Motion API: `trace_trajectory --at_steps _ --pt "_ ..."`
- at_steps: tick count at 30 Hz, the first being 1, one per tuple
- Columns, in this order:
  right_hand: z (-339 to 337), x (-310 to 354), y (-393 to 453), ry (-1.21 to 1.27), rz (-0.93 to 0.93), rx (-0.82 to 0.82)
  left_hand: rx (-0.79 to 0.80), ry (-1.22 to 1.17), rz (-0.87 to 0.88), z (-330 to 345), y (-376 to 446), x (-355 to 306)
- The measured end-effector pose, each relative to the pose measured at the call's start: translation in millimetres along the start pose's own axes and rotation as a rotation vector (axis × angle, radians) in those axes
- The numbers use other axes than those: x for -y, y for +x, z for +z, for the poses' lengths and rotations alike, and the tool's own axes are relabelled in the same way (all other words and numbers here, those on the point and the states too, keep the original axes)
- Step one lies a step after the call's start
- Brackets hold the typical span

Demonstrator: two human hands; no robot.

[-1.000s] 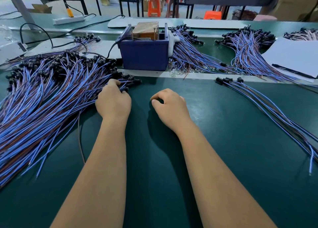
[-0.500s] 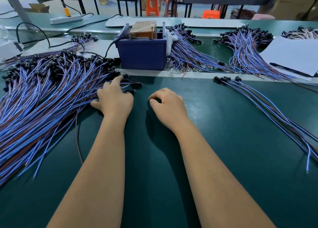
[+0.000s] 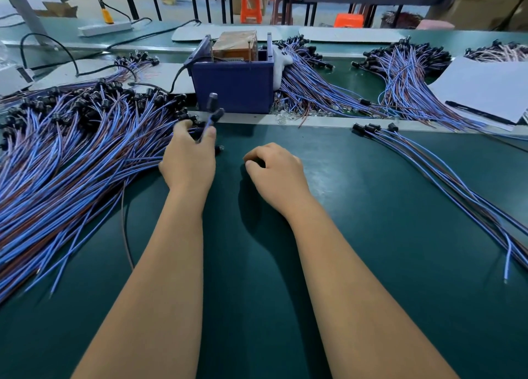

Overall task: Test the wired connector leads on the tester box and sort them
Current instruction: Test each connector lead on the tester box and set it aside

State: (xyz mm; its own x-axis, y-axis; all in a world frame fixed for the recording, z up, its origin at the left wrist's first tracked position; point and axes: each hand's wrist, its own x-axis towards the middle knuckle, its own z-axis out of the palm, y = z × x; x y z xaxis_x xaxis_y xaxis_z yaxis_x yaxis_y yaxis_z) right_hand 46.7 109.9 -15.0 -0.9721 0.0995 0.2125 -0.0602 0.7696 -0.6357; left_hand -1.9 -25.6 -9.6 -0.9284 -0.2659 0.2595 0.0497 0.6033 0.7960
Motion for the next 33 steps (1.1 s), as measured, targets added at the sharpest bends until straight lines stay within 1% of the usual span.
trace_trajectory --at_steps 2,3,6,9,11,13,16,17,19,21,22,23,25,27,29,31,33 --pt "-1 1 -1 0.011 0.003 -0.008 0.018 -0.068 0.001 1 -2 -2" --pt "-1 1 -1 0.015 0.003 -0.009 0.026 -0.063 0.019 1 -2 -3" --pt "-3 2 -2 0.012 0.004 -0.005 0.065 0.048 0.046 1 -2 -4" --pt "-3 3 -2 0.013 0.014 0.0 0.096 0.061 0.024 -1 -3 -7" --pt "-3 3 -3 0.065 0.031 -0.029 0.128 0.052 0.016 0 -3 -8" --pt "-2 3 -3 0.144 0.059 -0.07 0.151 -0.023 0.039 1 -4 -9" --pt "-4 5 -3 0.279 0.085 -0.12 0.123 -0.18 0.124 5 -7 -10" --pt "-5 7 -3 0.368 0.096 -0.141 0.111 -0.224 0.138 6 -8 -11" --pt "-10 9 -3 0.69 0.155 -0.147 0.092 -0.381 0.145 7 -10 -16" --pt "-16 10 -1 1.088 0.246 -0.044 0.074 -0.573 0.204 8 -14 -24" --pt "-19 9 0 1.248 0.279 0.008 0.084 -0.644 0.243 9 -18 -28" --pt "-22 7 1 1.357 0.308 0.039 0.11 -0.708 0.271 10 -21 -32" --pt "-23 3 3 1.457 0.354 0.062 0.216 -0.85 0.276 12 -27 -38" --pt "-22 3 4 1.47 0.374 0.1 0.414 -0.993 0.232 13 -32 -41" --pt "-21 4 4 1.43 0.392 0.114 0.638 -1.066 0.181 11 -32 -41" --pt "-21 4 5 1.415 0.417 0.079 0.837 -1.07 0.119 7 -31 -41" --pt "-24 4 5 1.451 0.443 0.043 1.017 -0.969 0.077 7 -31 -41"
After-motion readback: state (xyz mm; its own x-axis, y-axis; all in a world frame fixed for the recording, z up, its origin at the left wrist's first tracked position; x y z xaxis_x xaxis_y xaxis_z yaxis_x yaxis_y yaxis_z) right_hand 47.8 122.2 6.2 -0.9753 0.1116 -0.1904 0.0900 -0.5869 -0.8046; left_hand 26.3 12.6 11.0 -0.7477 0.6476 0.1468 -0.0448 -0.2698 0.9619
